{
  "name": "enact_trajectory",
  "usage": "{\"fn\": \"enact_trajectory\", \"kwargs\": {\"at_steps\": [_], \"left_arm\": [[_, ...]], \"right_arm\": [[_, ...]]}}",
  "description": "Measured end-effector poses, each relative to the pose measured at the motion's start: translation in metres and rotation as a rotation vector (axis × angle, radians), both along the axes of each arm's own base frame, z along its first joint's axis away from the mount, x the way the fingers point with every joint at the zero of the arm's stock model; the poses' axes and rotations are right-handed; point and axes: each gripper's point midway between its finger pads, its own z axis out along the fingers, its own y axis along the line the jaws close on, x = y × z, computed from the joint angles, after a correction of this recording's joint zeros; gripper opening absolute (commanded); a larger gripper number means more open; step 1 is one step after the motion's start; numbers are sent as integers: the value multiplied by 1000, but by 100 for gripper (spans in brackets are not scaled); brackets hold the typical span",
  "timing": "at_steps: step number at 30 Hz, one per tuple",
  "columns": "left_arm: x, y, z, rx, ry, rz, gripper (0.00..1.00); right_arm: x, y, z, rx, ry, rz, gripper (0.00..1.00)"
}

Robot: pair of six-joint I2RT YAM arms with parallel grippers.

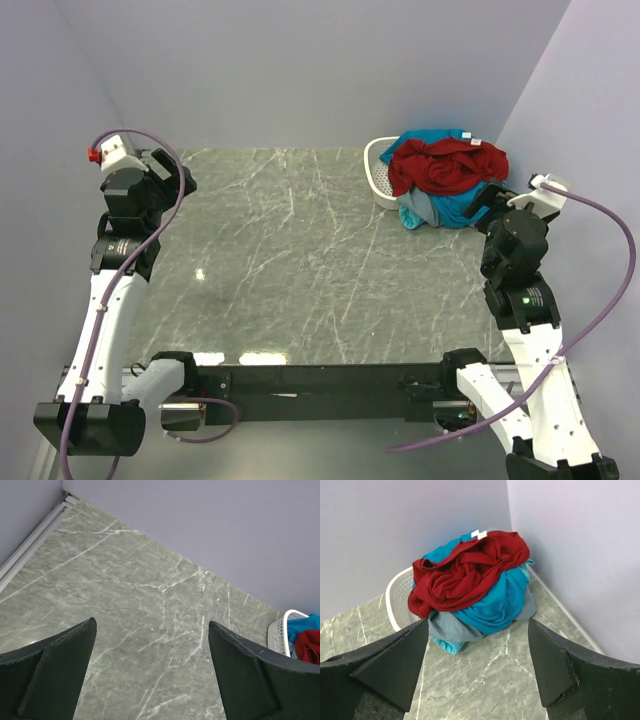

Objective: Fold and stack the t-shirts
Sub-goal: Grab the tshirt from the pile

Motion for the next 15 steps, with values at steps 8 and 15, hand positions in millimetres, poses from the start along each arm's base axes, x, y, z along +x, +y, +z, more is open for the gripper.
{"fn": "enact_trajectory", "kwargs": {"at_steps": [8,15], "left_arm": [[-1,3,-3,5,11,18,99],[0,4,-14,-7,61,26,99]], "right_arm": [[-6,-6,26,-22,-16,-25,88],[27,-3,48,-33,12,-27,88]]}}
